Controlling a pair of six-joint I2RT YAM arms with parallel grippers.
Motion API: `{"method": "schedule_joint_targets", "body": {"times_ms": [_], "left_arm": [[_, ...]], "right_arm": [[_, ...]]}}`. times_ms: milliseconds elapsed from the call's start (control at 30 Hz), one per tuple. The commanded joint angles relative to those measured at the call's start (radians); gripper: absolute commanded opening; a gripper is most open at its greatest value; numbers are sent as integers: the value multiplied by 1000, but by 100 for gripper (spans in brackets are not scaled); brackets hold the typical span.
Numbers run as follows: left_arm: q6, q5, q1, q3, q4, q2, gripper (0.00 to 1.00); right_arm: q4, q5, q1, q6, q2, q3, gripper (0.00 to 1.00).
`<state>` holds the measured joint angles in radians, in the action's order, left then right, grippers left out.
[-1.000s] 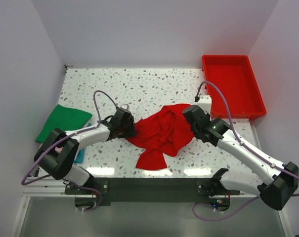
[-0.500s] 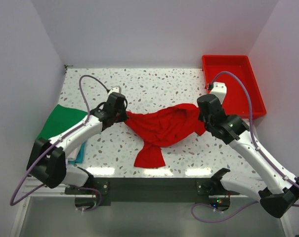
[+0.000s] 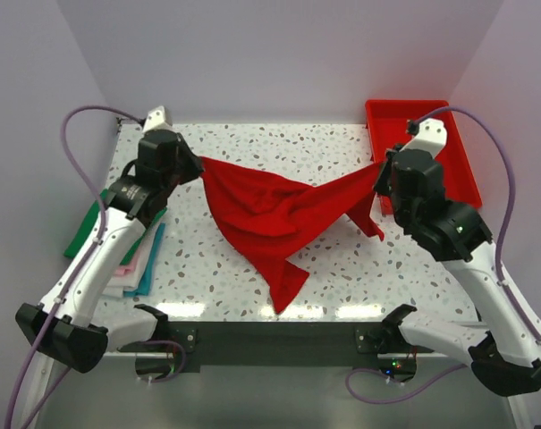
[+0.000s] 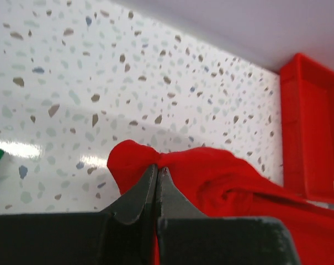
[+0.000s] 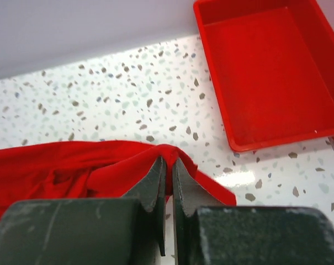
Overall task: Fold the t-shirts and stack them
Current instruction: Flatten the tshirt out
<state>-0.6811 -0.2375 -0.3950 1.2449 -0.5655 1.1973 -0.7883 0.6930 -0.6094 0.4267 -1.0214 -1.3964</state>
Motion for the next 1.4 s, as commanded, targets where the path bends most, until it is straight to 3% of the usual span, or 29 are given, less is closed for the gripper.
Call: {"method": "schedule_joint_targets", "body": {"times_ms": [0, 400, 567, 633, 733, 767, 933, 1067, 1167, 1200, 1267, 1300, 1367], "left_arm": [[32, -26, 28, 131, -22, -36, 0], [86, -226, 47, 444, -95, -70, 0], [146, -284, 48, 718, -94, 16, 0], [182, -269, 51, 852, -96, 117, 0], [198, -174, 108, 973, -105, 283, 0], [184, -61, 178, 985, -115, 327, 0], [88, 261, 324, 882, -12, 582, 0], [78, 346, 369, 902, 10, 811, 0], [75, 359, 375, 918, -53, 848, 35], [69, 350, 374, 790, -41, 816, 54], [28, 320, 372, 585, 96, 652, 66], [8, 304, 374, 401, 134, 600, 71], [-30, 253, 366, 250, 173, 507, 72]], "right_arm": [[52, 33, 3, -43, 33, -110, 0], [125, -156, 4, -101, 76, -248, 0], [159, -92, 5, -155, 9, -361, 0], [195, -75, 5, -173, -64, -389, 0], [201, -59, 17, -186, -204, -420, 0], [201, -111, 54, -163, -239, -420, 0], [256, -276, 186, -63, -391, -298, 0], [296, -343, 220, -8, -443, -176, 0], [333, -398, 223, 20, -436, -61, 0], [334, -430, 223, 32, -434, -8, 0], [360, -473, 221, 64, -408, 72, 0], [391, -495, 220, 78, -399, 159, 0], [408, -535, 215, 107, -381, 241, 0]]}}
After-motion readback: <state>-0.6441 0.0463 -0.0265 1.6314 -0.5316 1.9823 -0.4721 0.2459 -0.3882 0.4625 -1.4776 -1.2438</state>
